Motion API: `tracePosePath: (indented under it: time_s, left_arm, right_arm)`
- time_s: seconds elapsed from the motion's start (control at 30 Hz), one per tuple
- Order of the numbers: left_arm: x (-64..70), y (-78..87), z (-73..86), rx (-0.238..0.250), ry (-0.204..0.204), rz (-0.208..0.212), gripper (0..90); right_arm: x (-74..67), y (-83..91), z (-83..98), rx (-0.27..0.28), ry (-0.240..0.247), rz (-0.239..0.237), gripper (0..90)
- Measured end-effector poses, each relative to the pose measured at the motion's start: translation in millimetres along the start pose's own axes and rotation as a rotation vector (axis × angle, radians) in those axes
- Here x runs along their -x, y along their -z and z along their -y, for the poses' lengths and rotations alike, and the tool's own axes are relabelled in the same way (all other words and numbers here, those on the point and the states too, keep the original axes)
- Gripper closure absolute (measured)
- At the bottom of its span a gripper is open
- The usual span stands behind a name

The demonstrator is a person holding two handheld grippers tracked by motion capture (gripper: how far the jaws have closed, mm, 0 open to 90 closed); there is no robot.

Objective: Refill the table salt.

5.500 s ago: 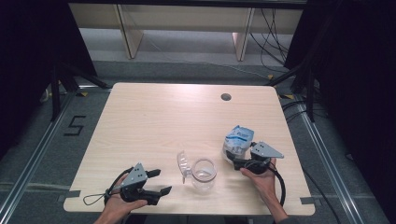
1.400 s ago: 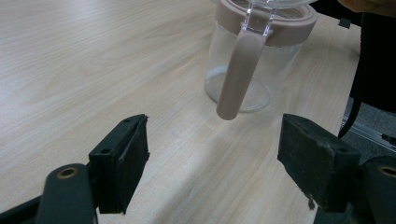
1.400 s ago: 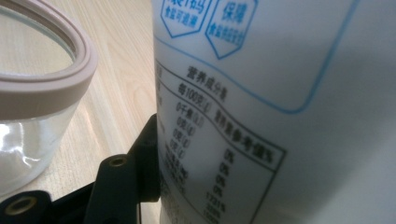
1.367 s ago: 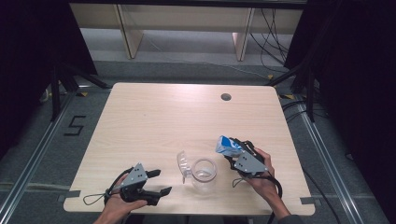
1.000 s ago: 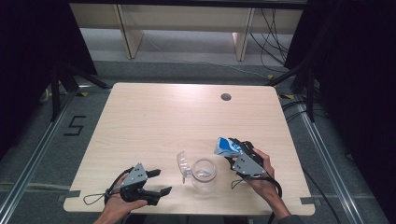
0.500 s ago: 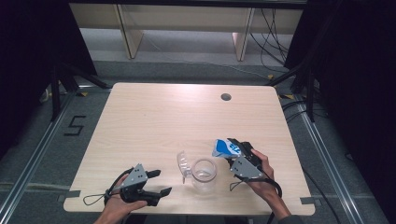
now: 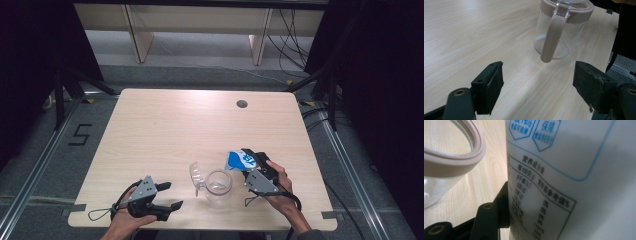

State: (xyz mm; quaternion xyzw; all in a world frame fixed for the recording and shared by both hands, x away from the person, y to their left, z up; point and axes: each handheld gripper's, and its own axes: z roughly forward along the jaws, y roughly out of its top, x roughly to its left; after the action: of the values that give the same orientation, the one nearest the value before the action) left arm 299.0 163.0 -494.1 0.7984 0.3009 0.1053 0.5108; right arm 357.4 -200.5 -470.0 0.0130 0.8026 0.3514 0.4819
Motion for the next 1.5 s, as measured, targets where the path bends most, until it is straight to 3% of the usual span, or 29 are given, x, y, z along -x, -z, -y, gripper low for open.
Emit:
tracePosePath:
  time_s: [0.07, 0.17, 0.27, 0.37, 0.47, 0.53, 0.6, 0.63, 0.7, 0.77, 0.8, 0.83, 0.93, 0.97, 1.0, 1.1, 1.13, 1.17, 1.23, 1.27, 1.3, 1.33, 1.37, 1.5]
  left_arm:
    - [0.1, -0.2, 0.1, 0.001, 0.0, 0.002, 23.7]
    - [0.8, -1.2, 0.6, 0.005, 0.017, 0.011, 23.6]
    - [-0.3, -0.8, 0.2, 0.005, -0.004, 0.013, 23.6]
    - [-0.4, -0.3, 0.0, 0.0, -0.007, 0.006, 23.6]
    - [1.0, -0.6, 0.7, 0.004, 0.016, 0.006, 23.6]
    - [0.9, -0.3, 0.6, 0.001, 0.014, 0.002, 23.6]
    - [0.4, -0.2, 0.6, 0.0, 0.008, 0.003, 23.6]
    - [0.5, -0.1, 0.6, 0.001, 0.01, 0.003, 23.6]
    - [0.0, 0.0, 0.3, 0.0, 0.0, 0.002, 23.6]
    - [-0.2, -0.8, 0.7, 0.003, 0.004, 0.007, 23.6]
    - [0.2, -0.9, 0.7, 0.003, 0.005, 0.005, 23.6]
    - [0.2, -1.0, 0.9, 0.006, 0.007, 0.007, 23.6]
    - [-0.7, -0.2, 0.2, -0.001, -0.008, 0.005, 23.6]
    - [0.1, -0.8, 0.6, 0.005, 0.007, 0.007, 23.6]
    - [0.2, -0.5, 0.6, 0.001, 0.005, 0.002, 23.6]
    - [-0.2, -0.2, 0.4, 0.006, 0.001, 0.006, 23.6]
    - [0.8, 0.0, 0.8, 0.001, 0.022, 0.001, 23.6]
    - [0.3, -0.4, 0.7, 0.003, 0.013, 0.001, 23.6]
    - [0.2, -0.4, 0.6, 0.003, 0.005, 0.005, 23.6]
    - [-0.3, 0.0, 0.5, 0.001, -0.003, 0.007, 23.5]
    - [-0.7, 0.0, 0.3, 0.001, -0.007, 0.007, 23.6]
    - [-0.2, -0.3, 0.5, 0.002, 0.005, 0.003, 23.6]
    - [0.4, -0.4, 0.8, -0.001, 0.016, -0.001, 23.6]
    - [-0.2, -0.1, 0.4, 0.001, -0.003, 0.007, 23.5]
  right_arm:
    - [0.7, -0.5, -0.2, 0.002, 0.025, 0.0, 47.0]
    - [-0.8, 0.1, -0.2, -0.007, 0.022, 0.005, 47.1]
    - [0.0, -0.3, -1.2, -0.001, 0.054, 0.008, 47.1]
    - [-1.5, 0.7, -1.8, -0.006, 0.042, 0.013, 47.1]
    - [-1.6, 0.7, -1.9, -0.01, 0.055, 0.019, 47.1]
    - [0.6, -0.7, -2.0, 0.003, 0.098, 0.026, 47.1]
    - [-0.9, 0.4, -2.4, -0.004, 0.09, 0.032, 47.1]
    - [2.3, 0.5, -3.6, 0.005, 0.147, 0.035, 47.1]
    - [-1.2, 1.6, -3.0, -0.004, 0.094, 0.032, 47.4]
    - [-1.7, 2.7, -3.3, -0.01, 0.091, 0.031, 47.4]
    - [-1.0, 2.1, -3.5, -0.005, 0.108, 0.031, 47.4]
    - [1.7, 1.8, -4.8, 0.005, 0.155, 0.037, 47.4]
    - [0.8, 2.4, -5.6, 0.006, 0.153, 0.036, 47.5]
    - [1.1, 2.6, -5.8, 0.006, 0.163, 0.037, 47.5]
    - [-2.9, 3.1, -4.9, -0.009, 0.115, 0.036, 47.6]
    - [-4.9, 2.2, -5.3, -0.016, 0.118, 0.023, 47.6]
    - [-5.0, 2.2, -5.4, -0.016, 0.123, 0.024, 47.6]
    - [-5.5, 2.2, -5.4, -0.014, 0.127, 0.026, 47.6]
    - [-2.7, 1.9, -6.5, -0.005, 0.183, 0.031, 47.6]
    - [-5.5, 1.9, -5.4, -0.005, 0.142, 0.034, 47.6]
    - [-5.8, 2.2, -5.7, -0.008, 0.15, 0.036, 47.6]
    - [-4.1, 1.9, -6.6, -0.005, 0.191, 0.033, 47.6]
    - [-7.0, 1.7, -5.8, -0.007, 0.164, 0.036, 47.6]
    - [-8.1, 1.5, -7.0, -0.013, 0.192, 0.042, 47.9]
